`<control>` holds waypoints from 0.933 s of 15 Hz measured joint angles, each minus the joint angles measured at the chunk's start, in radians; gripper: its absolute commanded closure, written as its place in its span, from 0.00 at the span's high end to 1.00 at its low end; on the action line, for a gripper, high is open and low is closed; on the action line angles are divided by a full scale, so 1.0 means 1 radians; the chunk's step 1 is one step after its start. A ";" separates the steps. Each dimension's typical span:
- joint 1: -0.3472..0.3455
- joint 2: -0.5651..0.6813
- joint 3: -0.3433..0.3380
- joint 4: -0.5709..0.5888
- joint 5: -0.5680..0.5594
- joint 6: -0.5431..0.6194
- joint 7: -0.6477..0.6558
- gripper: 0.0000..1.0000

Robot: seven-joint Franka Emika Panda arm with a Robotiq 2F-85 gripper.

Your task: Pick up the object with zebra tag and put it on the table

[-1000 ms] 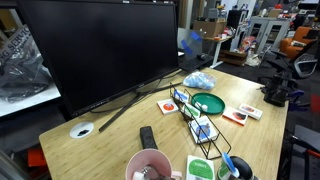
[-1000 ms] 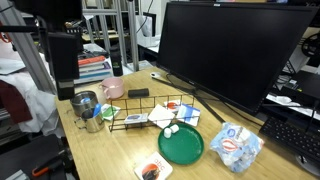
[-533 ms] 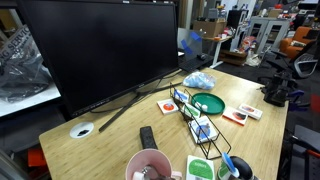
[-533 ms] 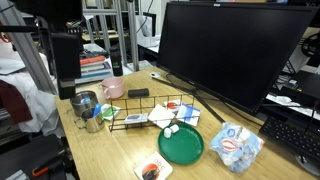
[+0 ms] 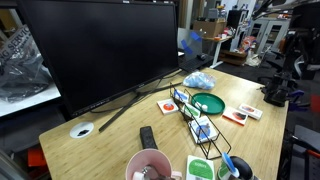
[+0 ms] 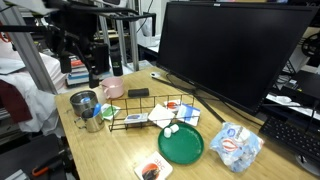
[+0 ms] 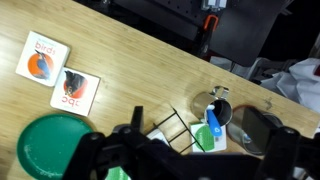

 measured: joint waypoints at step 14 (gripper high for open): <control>0.045 0.103 0.002 0.042 0.075 0.034 -0.127 1.00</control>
